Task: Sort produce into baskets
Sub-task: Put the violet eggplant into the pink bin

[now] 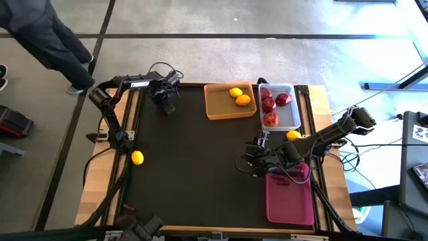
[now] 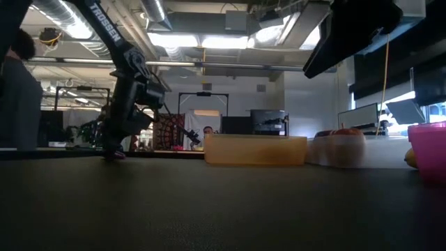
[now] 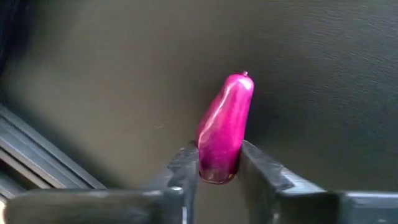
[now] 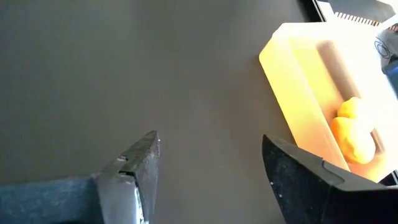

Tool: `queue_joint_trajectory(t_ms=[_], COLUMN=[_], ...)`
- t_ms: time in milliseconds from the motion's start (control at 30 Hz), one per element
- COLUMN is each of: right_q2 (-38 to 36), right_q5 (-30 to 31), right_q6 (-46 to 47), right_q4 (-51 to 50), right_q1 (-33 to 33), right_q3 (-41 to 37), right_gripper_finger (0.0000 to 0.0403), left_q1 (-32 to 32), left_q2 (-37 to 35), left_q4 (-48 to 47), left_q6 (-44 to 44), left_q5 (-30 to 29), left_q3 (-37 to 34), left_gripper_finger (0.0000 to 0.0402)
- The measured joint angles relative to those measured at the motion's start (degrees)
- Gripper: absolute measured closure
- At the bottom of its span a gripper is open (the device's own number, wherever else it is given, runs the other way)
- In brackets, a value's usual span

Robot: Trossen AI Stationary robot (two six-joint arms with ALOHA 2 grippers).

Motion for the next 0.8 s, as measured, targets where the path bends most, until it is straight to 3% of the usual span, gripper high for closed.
queue_joint_trajectory(t_ms=[133,333,800], right_q2=[0.0,0.0,0.0], right_q5=[0.0,-0.1,1.3], right_q6=[0.0,-0.2,-0.3], right_q4=[-0.4,-0.6,4.3], right_q1=[0.0,0.0,0.0], right_q3=[-0.7,-0.9,-0.9], right_gripper_finger=[0.0168,0.0169,0.0168], left_q1=[-1.7,-8.2,-34.2], left_q2=[-1.1,-7.6,-30.4], left_q4=[-0.5,-4.9,-2.7], left_q6=[0.8,-0.1,-13.7], left_q5=[0.0,0.1,0.8], left_q3=[0.0,1.3,2.5], left_gripper_finger=[0.0347,0.033,0.0314])
